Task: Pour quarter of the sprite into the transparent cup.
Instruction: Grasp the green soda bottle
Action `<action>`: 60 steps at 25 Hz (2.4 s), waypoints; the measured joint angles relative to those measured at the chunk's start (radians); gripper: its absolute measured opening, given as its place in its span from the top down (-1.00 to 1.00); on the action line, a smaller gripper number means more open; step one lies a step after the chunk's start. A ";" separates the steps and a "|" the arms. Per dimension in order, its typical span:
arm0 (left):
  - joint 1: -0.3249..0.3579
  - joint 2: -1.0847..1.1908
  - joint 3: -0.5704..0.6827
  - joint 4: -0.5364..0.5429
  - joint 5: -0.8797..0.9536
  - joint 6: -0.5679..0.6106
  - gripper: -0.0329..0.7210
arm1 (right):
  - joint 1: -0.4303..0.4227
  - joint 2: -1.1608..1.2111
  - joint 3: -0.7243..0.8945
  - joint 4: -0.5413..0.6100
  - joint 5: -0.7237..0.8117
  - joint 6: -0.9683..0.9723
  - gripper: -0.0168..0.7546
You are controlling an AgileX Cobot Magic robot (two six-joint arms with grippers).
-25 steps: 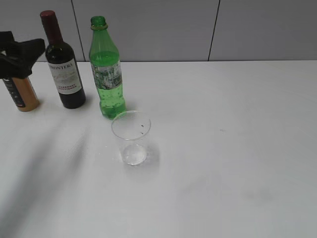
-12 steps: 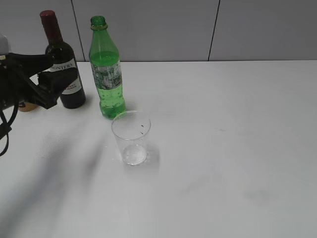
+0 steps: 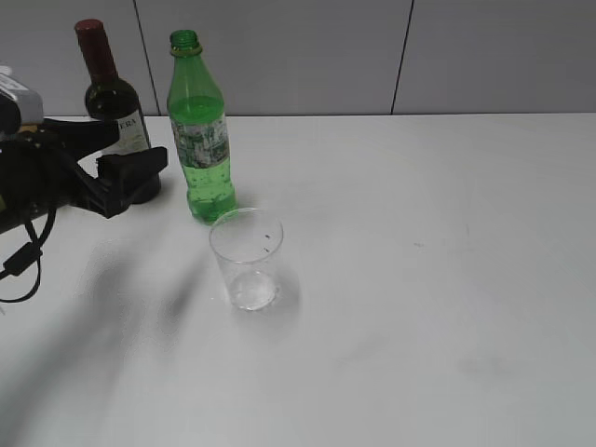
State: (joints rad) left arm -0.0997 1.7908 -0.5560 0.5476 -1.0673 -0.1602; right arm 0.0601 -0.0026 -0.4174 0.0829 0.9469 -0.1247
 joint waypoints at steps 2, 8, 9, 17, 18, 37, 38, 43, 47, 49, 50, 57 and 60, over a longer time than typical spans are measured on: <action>0.000 0.018 -0.017 0.015 0.000 0.000 -0.86 | 0.000 0.000 0.000 0.000 0.000 0.000 -0.58; -0.026 0.074 -0.077 0.018 0.033 0.000 -0.86 | 0.000 0.000 0.000 0.001 0.000 0.000 -0.58; -0.034 0.084 -0.090 0.018 0.035 0.000 -0.86 | 0.000 0.000 0.000 0.001 0.000 0.000 -0.58; -0.080 0.188 -0.175 -0.032 0.044 0.000 -0.86 | 0.000 0.000 0.000 0.001 0.000 0.000 -0.58; -0.081 0.198 -0.181 -0.041 0.046 0.000 -0.86 | 0.000 0.000 0.000 0.001 0.000 0.000 -0.58; -0.110 0.330 -0.329 0.012 0.047 0.000 -0.86 | 0.000 0.000 0.000 0.001 0.000 0.000 -0.58; -0.113 0.342 -0.340 0.010 0.047 0.000 -0.86 | 0.000 0.000 0.000 0.001 0.000 0.000 -0.58; -0.131 0.393 -0.396 0.010 0.045 -0.001 -0.86 | 0.000 0.000 0.000 0.001 0.000 0.000 -0.58; -0.139 0.414 -0.436 0.011 0.048 -0.005 -0.83 | 0.000 0.000 0.000 0.001 0.000 0.001 -0.58; -0.139 0.425 -0.460 0.011 0.047 -0.006 -0.80 | 0.000 0.000 0.000 0.001 0.000 0.001 -0.58; -0.139 0.432 -0.473 0.011 0.046 -0.008 -0.78 | 0.000 0.000 0.000 0.001 0.000 0.001 -0.58; -0.139 0.477 -0.531 0.014 0.046 -0.047 -0.67 | 0.000 0.000 0.000 0.001 0.000 0.000 -0.58; -0.139 0.487 -0.531 0.015 0.048 -0.049 -0.59 | 0.000 0.000 0.000 0.001 0.000 0.000 -0.58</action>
State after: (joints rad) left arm -0.2392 2.2780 -1.0873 0.5628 -1.0195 -0.2091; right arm 0.0601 -0.0026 -0.4174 0.0838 0.9469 -0.1251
